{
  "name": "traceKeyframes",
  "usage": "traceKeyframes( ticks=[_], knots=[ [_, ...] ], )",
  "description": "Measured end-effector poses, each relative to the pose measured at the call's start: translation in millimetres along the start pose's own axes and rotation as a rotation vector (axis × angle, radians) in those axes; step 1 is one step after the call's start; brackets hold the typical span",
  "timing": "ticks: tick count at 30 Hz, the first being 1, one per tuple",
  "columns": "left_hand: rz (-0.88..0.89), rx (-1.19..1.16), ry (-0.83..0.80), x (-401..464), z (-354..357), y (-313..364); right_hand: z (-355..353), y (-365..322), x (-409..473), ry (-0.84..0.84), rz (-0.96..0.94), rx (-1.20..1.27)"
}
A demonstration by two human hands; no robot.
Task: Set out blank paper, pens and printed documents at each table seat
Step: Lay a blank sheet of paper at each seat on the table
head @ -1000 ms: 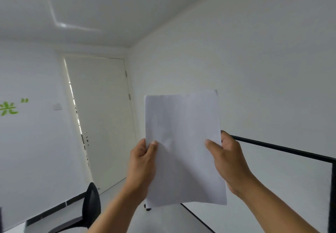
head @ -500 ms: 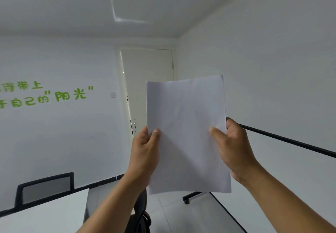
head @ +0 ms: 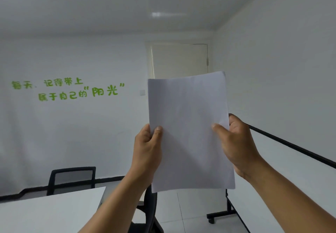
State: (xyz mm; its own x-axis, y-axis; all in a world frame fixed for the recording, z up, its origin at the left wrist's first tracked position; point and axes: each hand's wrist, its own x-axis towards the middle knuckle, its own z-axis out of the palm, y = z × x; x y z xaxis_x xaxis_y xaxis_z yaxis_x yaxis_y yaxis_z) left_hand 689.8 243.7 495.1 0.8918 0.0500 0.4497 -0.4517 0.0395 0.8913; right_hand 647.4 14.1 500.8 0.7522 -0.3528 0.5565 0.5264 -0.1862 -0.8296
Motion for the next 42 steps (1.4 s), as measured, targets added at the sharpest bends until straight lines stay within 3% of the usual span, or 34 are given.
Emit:
traceKeyframes(
  ticks=[10, 23, 31, 37, 42],
  knots=[
    [-0.027, 0.03, 0.133, 95, 4, -58, 55, 78, 107, -0.141, -0.005, 0.057],
    [-0.021, 0.019, 0.295, 303, -68, -160, 232, 185, 275, -0.264, -0.038, 0.042],
    [0.011, 0.122, 0.469, 376, -133, -198, 347, 237, 340, -0.415, -0.031, 0.161],
    [0.004, 0.227, 0.675, 402, -193, -238, 460, 293, 371, -0.638, 0.032, 0.285],
    [-0.055, 0.313, 0.984, 404, -243, -274, 571, 340, 370, -0.938, 0.14, 0.407]
  ],
)
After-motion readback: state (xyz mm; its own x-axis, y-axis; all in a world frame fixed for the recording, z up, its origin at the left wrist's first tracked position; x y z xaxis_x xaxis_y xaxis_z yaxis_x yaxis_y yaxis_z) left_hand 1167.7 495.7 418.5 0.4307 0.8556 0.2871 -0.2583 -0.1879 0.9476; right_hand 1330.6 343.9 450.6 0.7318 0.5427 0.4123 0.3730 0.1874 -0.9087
